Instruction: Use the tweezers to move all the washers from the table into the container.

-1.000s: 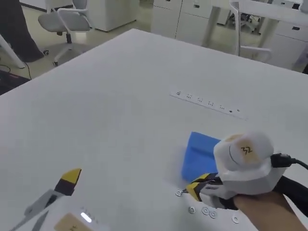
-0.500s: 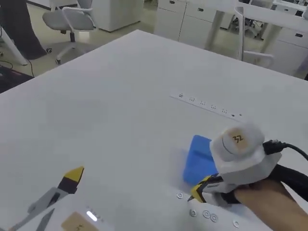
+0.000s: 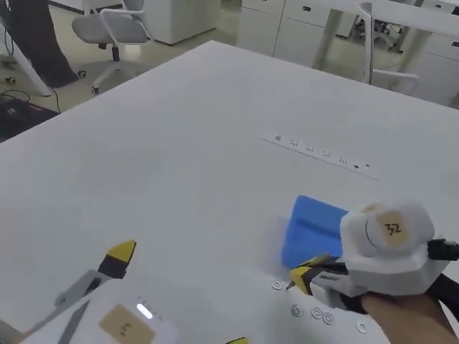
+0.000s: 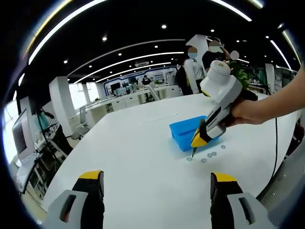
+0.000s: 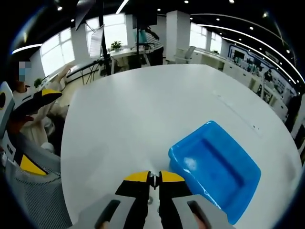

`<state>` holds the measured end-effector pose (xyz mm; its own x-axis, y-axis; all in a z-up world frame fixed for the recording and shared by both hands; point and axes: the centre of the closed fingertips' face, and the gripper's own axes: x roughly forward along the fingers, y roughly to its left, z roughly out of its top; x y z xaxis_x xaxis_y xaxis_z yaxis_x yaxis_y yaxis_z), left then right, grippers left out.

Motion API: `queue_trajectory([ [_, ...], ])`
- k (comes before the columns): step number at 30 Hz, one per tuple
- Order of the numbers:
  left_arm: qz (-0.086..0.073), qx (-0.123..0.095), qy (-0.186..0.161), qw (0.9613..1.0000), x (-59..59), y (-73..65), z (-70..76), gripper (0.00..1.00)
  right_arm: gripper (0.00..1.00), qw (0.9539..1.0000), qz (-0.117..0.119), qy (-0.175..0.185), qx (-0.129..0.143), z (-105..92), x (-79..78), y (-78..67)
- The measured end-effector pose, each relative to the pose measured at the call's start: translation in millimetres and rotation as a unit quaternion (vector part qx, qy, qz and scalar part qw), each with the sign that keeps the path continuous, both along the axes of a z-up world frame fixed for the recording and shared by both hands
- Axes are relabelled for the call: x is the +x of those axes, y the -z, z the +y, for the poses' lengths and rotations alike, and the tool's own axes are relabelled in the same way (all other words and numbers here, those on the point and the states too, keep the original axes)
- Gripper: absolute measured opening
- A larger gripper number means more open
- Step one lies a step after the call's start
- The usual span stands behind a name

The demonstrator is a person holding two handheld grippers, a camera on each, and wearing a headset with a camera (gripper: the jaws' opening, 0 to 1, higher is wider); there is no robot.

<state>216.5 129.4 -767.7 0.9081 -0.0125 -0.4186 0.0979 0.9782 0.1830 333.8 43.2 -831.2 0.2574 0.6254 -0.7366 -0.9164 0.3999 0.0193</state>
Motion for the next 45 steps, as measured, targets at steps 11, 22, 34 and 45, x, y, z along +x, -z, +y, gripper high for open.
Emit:
queue_trajectory([
  [11, 0.003, 0.002, -0.003, 1.0, 0.0, 1.1, 1.0, 0.95, 0.03, 0.9999, 0.012, 0.007, 0.003, 7.0, 3.4, 2.5],
  [22, 0.001, 0.001, -0.002, 1.0, 0.1, -0.1, 0.5, 0.95, 0.03, 0.9999, 0.009, 0.01, -0.009, 9.7, 6.3, 3.1],
  [34, 0.001, 0.005, -0.006, 1.0, 0.0, -0.1, 2.5, 0.95, 0.03, 0.9996, 0.026, 0.014, -0.006, 12.1, 5.8, 3.5],
  [45, 0.0, 0.006, -0.008, 1.0, 0.4, 0.1, 3.5, 0.95, 0.03, 0.9997, 0.019, 0.002, -0.015, 14.7, 2.4, 3.9],
])
